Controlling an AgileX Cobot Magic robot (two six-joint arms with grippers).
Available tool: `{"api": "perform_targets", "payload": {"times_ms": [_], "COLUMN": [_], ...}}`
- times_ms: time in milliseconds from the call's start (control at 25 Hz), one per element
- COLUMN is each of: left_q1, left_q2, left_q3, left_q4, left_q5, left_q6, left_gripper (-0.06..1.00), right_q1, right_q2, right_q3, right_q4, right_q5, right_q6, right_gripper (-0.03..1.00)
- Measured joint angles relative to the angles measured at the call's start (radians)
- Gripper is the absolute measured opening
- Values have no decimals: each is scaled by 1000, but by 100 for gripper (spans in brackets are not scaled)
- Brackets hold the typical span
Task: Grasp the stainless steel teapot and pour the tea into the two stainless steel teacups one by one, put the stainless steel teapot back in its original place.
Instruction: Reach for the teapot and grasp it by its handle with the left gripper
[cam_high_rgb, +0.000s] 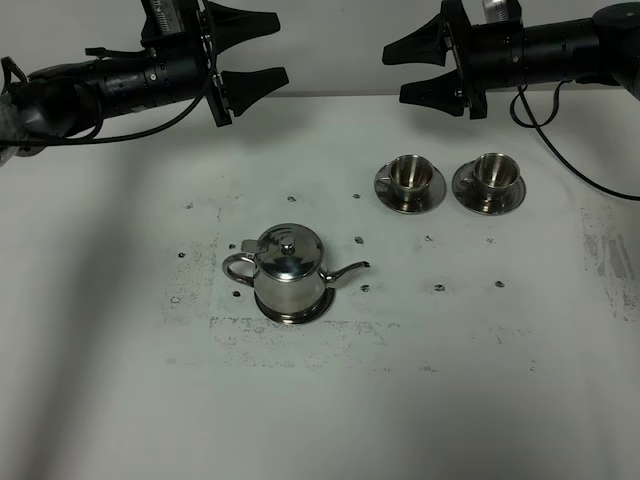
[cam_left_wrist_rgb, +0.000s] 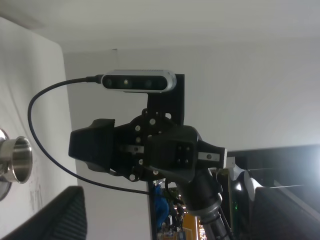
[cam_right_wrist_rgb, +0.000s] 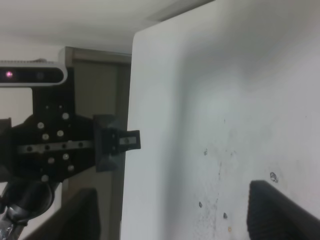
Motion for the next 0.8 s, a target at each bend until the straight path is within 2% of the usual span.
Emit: {"api": "perform_targets", "payload": {"times_ms": [440, 800], "left_q1": [0, 3], "left_q2": [0, 0], "left_q3": [0, 0], "left_q4": [0, 0], "left_q5": [0, 0], "left_q6": [0, 0], "left_gripper": [65, 65], "right_q1": [0, -5], "right_q2": [0, 0], "right_q3": [0, 0], "right_q4": [-3, -76], "right_q5": [-1, -4], "right_q6": [-3, -91], "right_gripper": [59, 59]}}
